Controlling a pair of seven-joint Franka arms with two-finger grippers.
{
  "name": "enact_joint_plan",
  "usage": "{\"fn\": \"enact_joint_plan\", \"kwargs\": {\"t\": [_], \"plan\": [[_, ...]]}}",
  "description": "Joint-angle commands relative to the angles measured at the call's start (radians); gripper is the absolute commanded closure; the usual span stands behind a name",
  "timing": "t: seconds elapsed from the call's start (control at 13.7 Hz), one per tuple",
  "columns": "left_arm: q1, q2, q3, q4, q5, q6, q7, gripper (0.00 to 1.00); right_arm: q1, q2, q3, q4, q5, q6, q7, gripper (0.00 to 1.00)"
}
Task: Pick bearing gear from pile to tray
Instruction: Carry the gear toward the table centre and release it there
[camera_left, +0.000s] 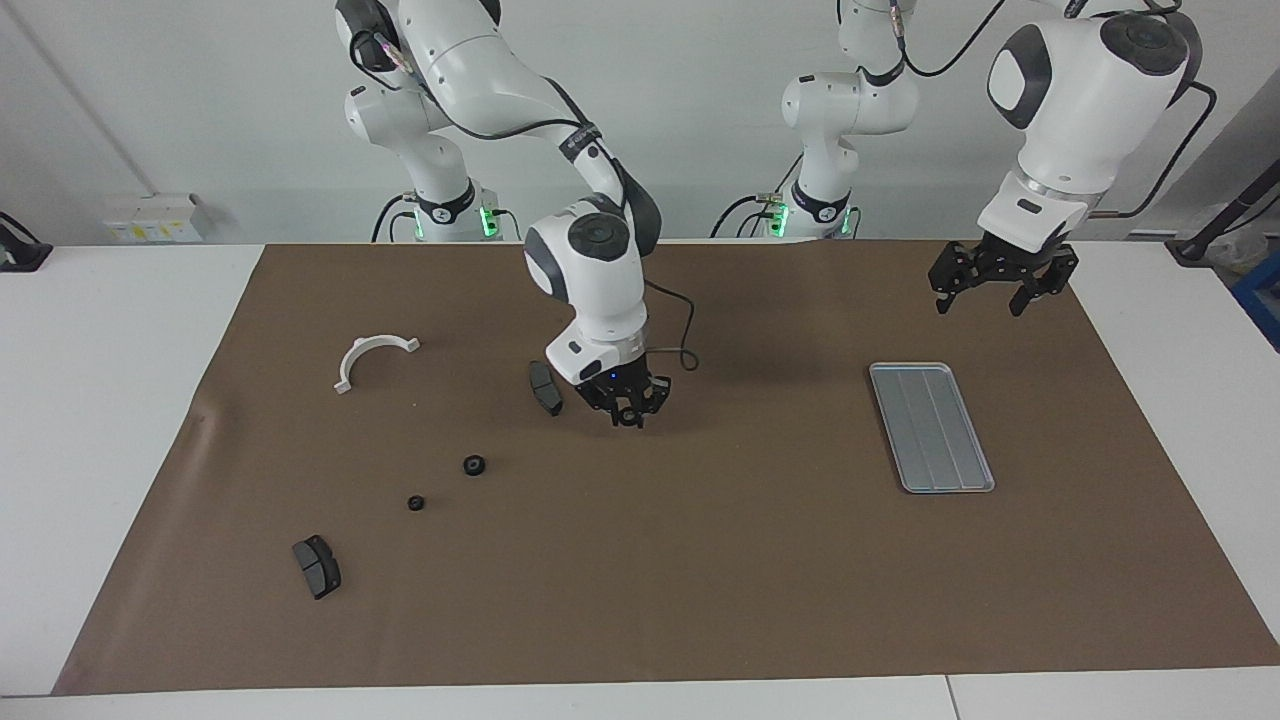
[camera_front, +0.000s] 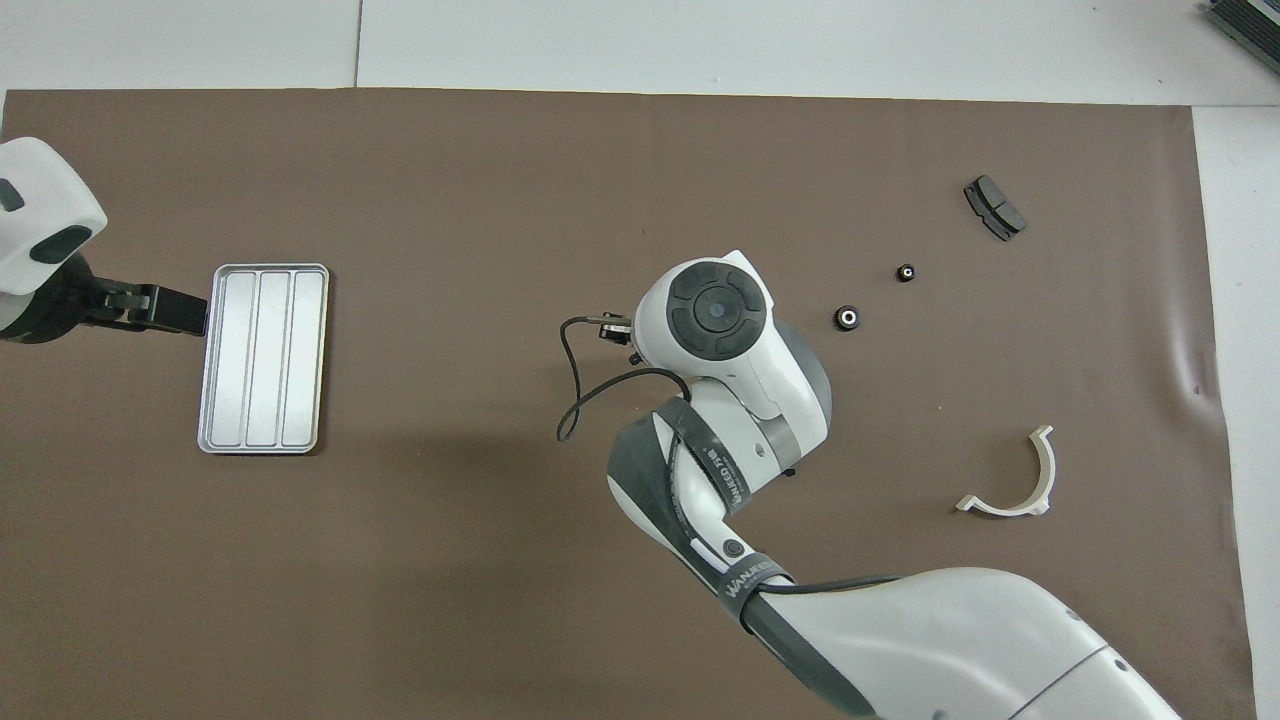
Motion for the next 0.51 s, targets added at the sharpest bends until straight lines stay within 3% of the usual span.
{"fn": "enact_joint_plan", "kwargs": {"t": [0.0,0.29,0.44], "plan": [[0.001,-0.032,0.001,-0.035,0.022,0.01,0.002,0.0,0.04,0.065,-0.001,0.097,-0.03,-0.039,0.065,1.0],[0.001,-0.032,-0.001,-0.036,0.022,0.009,0.002,0.0,0.08,0.088,-0.001,0.104,-0.033,-0.037,0.096,0.99],[0.0,-0.032,-0.001,-0.035,0.022,0.01,0.002,0.0,0.084,0.088,-0.001,0.102,-0.03,-0.03,0.098,0.93]]}}
